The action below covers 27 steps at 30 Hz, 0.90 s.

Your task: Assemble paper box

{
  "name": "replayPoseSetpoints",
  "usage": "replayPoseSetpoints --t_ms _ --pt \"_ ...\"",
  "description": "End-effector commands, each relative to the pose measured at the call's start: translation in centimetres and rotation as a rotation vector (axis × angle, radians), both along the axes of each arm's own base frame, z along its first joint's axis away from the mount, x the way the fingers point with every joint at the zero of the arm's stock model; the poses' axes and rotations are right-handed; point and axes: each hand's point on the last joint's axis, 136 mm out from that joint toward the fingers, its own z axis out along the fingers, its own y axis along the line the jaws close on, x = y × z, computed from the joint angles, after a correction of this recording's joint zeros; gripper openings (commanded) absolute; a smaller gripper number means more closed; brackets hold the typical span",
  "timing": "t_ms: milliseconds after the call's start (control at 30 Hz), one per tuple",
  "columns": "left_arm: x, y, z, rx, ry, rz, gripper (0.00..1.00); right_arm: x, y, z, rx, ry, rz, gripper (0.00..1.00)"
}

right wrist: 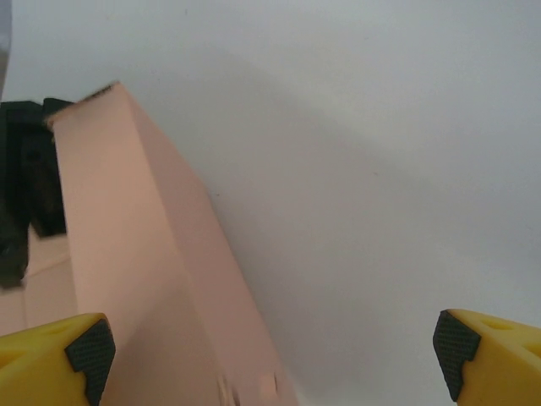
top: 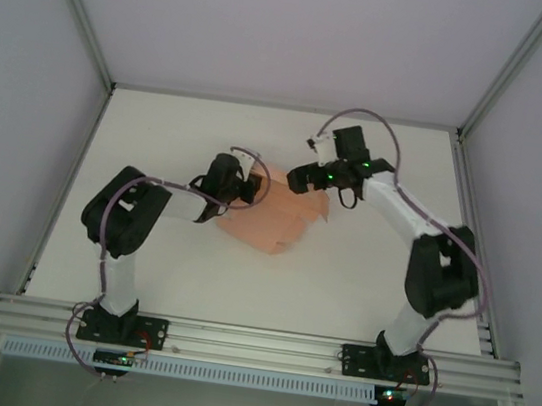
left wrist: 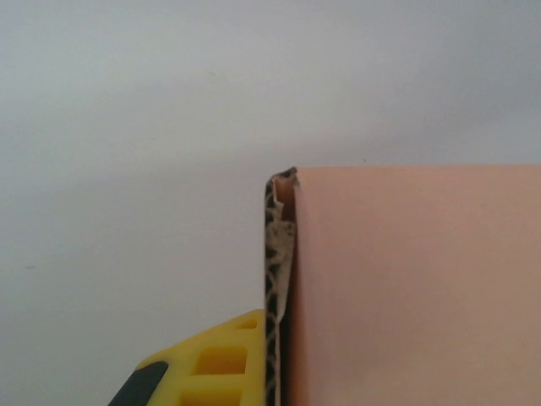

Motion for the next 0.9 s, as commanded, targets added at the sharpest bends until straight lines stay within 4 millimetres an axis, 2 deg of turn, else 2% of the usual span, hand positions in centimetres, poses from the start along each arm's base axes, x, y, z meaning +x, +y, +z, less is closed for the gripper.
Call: replayPoseSetpoints --t_ms 0,67,133,233,467,533,567,633,733,867 --pt "-0.2 0.8 3.6 -0.141 0.033 0.017 0.00 -2.1 -1.6 3.9 0.127 -0.005 -0.083 0.99" --pt "-0.4 1.3 4.3 -0.202 0.072 0.028 0.00 -3.2 -2.2 5.0 0.146 -0.023 -0.090 0.99" --pt "-0.6 1.8 4.7 -0.229 0.110 0.049 0.00 -3.5 -2.9 5.0 0.134 -0.042 -0.125 0.99" --pt "-1.3 1.6 5.8 -0.247 0.095 0.018 0.00 -2.9 -3.2 6.3 0.131 -0.092 -0.196 0.99" --pt "-1.6 3.4 5.6 -0.190 0.089 0.096 0.00 -1.9 -0.9 11.3 0.308 -0.200 -0.183 0.99" --pt "-1.7 3.5 5.6 -0.189 0.087 0.102 0.00 -1.7 -0.2 11.3 0.312 -0.215 -0.174 0.99" --pt "-1.7 3.5 5.6 -0.190 0.087 0.101 0.00 -1.5 0.2 12.2 0.316 -0.228 -0.169 0.99" --pt "-1.8 3.4 5.9 -0.192 0.090 0.102 0.00 -1.2 0.5 10.8 0.261 -0.203 -0.173 0.99" --pt "-1.7 3.5 6.1 -0.192 0.097 0.107 0.00 -0.8 0.0 8.1 0.145 -0.174 -0.217 0.99" --pt "-1.7 3.6 6.4 -0.190 0.094 0.116 0.00 -0.2 -0.2 5.3 0.073 -0.151 -0.253 0.99"
